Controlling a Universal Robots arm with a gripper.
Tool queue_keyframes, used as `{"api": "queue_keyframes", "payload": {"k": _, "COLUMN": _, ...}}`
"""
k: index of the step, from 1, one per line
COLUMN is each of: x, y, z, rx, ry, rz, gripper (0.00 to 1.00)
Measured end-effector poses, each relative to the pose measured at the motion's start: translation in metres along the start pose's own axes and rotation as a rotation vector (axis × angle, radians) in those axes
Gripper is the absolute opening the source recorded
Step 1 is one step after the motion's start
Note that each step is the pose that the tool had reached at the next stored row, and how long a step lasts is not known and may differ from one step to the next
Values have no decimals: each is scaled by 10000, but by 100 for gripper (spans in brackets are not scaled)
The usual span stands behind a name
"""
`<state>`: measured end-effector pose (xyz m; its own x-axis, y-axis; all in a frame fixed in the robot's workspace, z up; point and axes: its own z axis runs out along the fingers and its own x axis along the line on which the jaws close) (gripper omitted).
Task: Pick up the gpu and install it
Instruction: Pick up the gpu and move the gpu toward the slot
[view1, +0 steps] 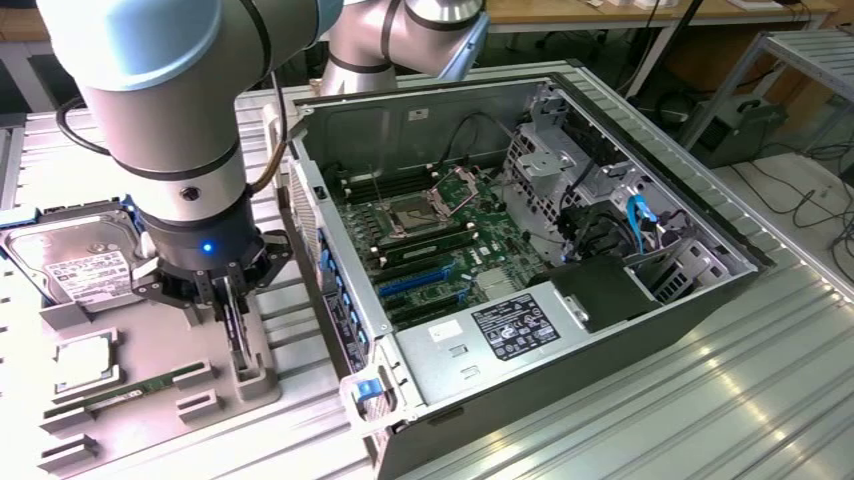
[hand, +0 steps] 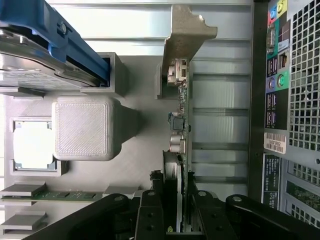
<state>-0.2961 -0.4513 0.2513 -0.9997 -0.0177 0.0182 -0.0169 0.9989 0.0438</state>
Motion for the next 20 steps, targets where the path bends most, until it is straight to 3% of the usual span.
{"api": "queue_keyframes", "payload": {"k": 20, "x": 3, "y": 6, "z": -155, "rx": -26, "ry": 0, "rz": 0, "gripper": 27}}
